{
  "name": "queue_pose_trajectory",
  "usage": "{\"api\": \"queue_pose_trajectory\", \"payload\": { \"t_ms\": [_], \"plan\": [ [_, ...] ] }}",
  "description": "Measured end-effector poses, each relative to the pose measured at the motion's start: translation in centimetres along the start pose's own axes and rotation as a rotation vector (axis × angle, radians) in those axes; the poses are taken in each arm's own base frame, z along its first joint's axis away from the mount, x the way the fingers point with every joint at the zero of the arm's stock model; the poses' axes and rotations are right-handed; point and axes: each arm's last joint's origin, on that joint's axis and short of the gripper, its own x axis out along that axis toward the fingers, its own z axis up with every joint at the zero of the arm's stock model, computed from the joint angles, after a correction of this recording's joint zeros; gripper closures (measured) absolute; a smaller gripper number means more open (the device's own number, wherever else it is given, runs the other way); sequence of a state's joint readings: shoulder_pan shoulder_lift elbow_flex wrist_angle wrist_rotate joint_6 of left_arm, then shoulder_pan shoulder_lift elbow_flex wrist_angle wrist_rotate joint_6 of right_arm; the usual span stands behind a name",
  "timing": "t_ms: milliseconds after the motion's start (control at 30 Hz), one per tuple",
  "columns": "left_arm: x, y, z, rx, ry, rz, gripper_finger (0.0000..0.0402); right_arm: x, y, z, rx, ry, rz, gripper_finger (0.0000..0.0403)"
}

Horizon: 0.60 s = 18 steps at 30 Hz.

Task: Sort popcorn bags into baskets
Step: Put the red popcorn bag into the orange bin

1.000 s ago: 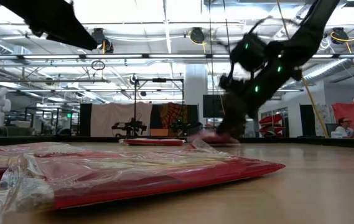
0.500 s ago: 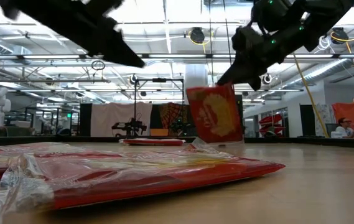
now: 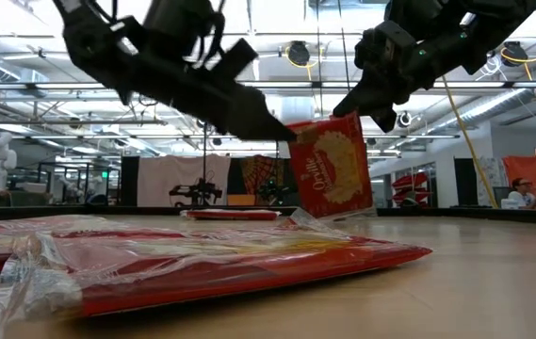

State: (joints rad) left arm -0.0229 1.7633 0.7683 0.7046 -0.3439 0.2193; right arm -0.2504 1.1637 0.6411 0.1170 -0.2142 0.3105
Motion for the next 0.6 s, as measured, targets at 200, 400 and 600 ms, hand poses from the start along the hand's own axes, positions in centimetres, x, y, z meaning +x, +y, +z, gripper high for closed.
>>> {"api": "queue_pose_trajectory", "payload": {
  "t_ms": [200, 400, 600],
  "plan": [
    [2.1, 0.3, -1.2, -0.056, 0.016, -0.104, 0.0190, 0.0, 0.0, 0.0, -0.007, 0.002, 0.000, 0.0403],
    [2.2, 0.9, -0.7, -0.051, 0.006, -0.077, 0.0345, 0.0, 0.1, 0.0, -0.007, -0.002, 0.004, 0.0403],
    [0.2, 2.0, 1.6, -0.085, 0.024, -0.083, 0.0376, -0.1, 0.3, 0.2, 0.035, -0.026, -0.019, 0.0398]
  ]
}}
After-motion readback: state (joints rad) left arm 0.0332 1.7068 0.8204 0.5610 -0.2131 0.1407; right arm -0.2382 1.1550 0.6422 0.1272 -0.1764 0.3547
